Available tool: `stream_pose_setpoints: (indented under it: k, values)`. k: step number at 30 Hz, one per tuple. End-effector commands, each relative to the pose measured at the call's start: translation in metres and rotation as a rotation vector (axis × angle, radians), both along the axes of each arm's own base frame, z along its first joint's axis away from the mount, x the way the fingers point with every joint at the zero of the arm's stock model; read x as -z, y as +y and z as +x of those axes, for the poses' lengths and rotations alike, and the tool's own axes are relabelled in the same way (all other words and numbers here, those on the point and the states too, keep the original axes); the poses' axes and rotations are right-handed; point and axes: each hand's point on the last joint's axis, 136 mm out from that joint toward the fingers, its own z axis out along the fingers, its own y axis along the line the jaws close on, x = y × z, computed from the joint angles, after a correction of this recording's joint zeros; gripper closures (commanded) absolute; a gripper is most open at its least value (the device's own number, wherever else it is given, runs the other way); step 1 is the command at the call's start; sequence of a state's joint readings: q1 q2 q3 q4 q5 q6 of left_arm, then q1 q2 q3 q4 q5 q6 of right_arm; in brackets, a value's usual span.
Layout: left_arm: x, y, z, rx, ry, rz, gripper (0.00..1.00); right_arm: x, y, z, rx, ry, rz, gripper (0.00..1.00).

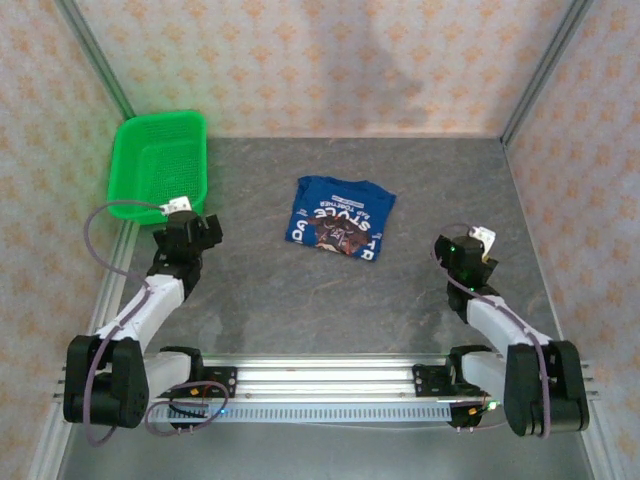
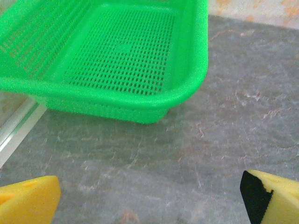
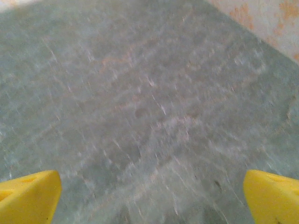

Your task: Fold and stack the t-shirts

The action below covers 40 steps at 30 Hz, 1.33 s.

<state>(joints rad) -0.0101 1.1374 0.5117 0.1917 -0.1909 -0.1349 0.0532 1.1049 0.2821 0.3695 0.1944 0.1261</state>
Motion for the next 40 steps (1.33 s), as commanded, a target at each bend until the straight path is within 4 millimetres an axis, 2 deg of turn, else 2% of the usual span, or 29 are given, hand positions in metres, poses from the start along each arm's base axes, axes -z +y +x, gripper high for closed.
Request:
stream_pose_setpoints:
  k: [1, 5, 6, 8, 9, 10, 11, 12, 13, 14, 16, 18, 28, 34, 40]
  values:
    - [-0.010, 0.004, 0.011, 0.009, -0.142, 0.044, 0.00, -0.041, -0.001, 0.023, -0.013, -0.250, -0.042, 0.01]
    - [0.016, 0.003, 0.013, 0.020, -0.154, 0.054, 0.00, -0.039, 0.003, 0.040, -0.055, -0.255, -0.092, 0.00]
    - [0.017, 0.000, 0.017, 0.033, -0.164, 0.039, 0.00, -0.035, 0.000, 0.044, -0.047, -0.264, -0.093, 0.00]
    - [0.032, -0.007, 0.029, 0.077, -0.152, 0.035, 0.00, -0.014, 0.000, 0.049, -0.064, -0.245, -0.069, 0.00]
    - [0.043, -0.011, 0.036, 0.101, -0.134, 0.036, 0.00, -0.011, -0.001, 0.055, -0.069, -0.275, -0.068, 0.00]
    - [0.046, -0.018, 0.041, 0.137, -0.119, 0.047, 0.00, -0.011, -0.001, 0.060, -0.081, -0.287, -0.059, 0.01]
    - [0.049, -0.022, 0.040, 0.159, -0.072, 0.041, 0.00, -0.006, 0.002, 0.061, -0.098, -0.216, -0.046, 0.00]
    - [0.045, -0.021, 0.042, 0.153, -0.109, 0.048, 0.00, -0.003, -0.002, 0.063, -0.074, -0.148, -0.033, 0.00]
    - [0.048, -0.020, 0.041, 0.152, -0.091, 0.045, 0.00, -0.003, -0.004, 0.069, -0.067, -0.155, -0.043, 0.01]
    - [0.046, -0.021, 0.042, 0.151, -0.084, 0.045, 0.00, -0.004, 0.004, 0.075, -0.107, -0.175, -0.059, 0.01]
    - [0.048, -0.021, 0.042, 0.150, -0.076, 0.045, 0.00, -0.001, 0.003, 0.072, -0.106, -0.123, -0.052, 0.01]
    - [0.048, -0.021, 0.042, 0.151, -0.076, 0.049, 0.00, -0.004, 0.004, 0.073, -0.108, -0.167, -0.059, 0.01]
    - [0.047, -0.024, 0.043, 0.149, -0.073, 0.073, 0.00, -0.003, 0.004, 0.073, -0.111, -0.156, -0.058, 0.01]
    - [0.047, -0.025, 0.043, 0.151, -0.070, 0.077, 0.00, -0.001, 0.016, 0.078, -0.184, -0.140, -0.046, 0.01]
    - [0.047, -0.025, 0.043, 0.152, -0.069, 0.080, 0.00, -0.001, 0.017, 0.078, -0.196, -0.132, -0.050, 0.01]
